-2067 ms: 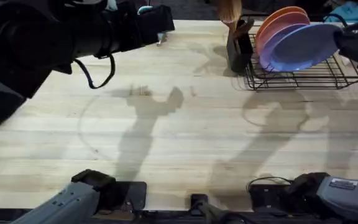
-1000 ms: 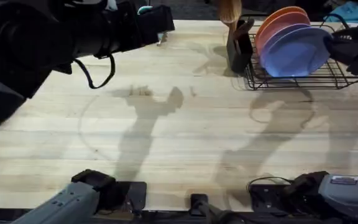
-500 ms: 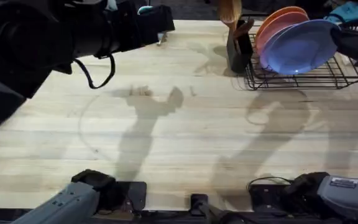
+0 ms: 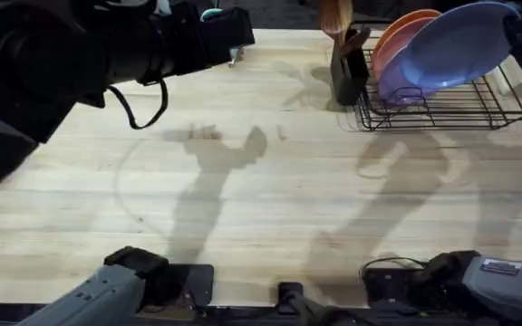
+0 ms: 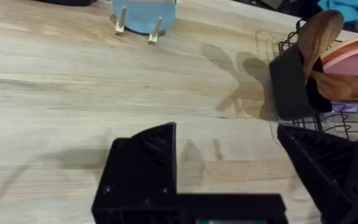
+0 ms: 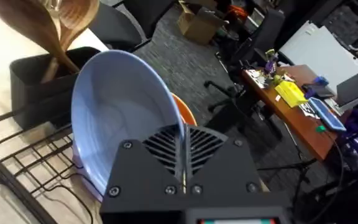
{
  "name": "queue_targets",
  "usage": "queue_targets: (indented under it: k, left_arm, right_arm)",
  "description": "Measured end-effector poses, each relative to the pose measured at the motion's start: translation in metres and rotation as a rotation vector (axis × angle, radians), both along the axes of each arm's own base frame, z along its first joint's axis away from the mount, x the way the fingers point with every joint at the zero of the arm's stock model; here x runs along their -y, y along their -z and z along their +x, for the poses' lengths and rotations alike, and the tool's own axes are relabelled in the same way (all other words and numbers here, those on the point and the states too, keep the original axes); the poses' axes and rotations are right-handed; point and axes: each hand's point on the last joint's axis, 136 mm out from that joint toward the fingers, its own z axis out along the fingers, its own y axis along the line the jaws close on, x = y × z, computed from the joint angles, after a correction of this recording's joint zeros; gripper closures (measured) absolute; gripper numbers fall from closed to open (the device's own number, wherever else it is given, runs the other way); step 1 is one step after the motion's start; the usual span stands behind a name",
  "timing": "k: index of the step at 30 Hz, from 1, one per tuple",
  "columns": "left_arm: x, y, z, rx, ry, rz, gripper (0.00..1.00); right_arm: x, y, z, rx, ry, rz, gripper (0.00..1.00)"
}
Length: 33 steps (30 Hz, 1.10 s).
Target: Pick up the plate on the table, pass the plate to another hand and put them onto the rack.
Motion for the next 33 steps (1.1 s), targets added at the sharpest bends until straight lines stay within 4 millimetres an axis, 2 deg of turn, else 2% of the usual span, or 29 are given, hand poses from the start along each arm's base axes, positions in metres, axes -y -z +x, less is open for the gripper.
queue_targets:
  k: [7, 13, 23, 27, 28, 33]
  left_arm:
    - [0.0, 0.0, 0.0, 0.0, 0.0, 0.0, 0.006]
    - [0.0, 0.0, 0.0, 0.0, 0.0, 0.0, 0.006]
    - [0.0, 0.0, 0.0, 0.0, 0.0, 0.0, 0.006]
    - [-0.001, 0.0, 0.0, 0.001, -0.004, 0.003, 0.007]
    - [-0.001, 0.0, 0.0, 0.001, -0.007, 0.005, 0.007]
    - [-0.002, 0.0, 0.001, 0.002, -0.01, 0.007, 0.006]
  right_arm:
    - [0.0, -0.002, 0.0, 0.007, 0.001, -0.003, 0.97]
    - [0.002, -0.011, 0.002, 0.047, 0.001, -0.022, 0.97]
    - [0.002, -0.018, 0.002, 0.035, 0.009, 0.024, 0.971]
    - [-0.001, -0.033, -0.003, 0.062, 0.027, 0.003, 0.972]
    - [-0.003, -0.044, -0.007, 0.085, 0.038, -0.016, 0.972]
    - [-0.007, -0.053, -0.011, 0.086, 0.044, 0.001, 0.972]
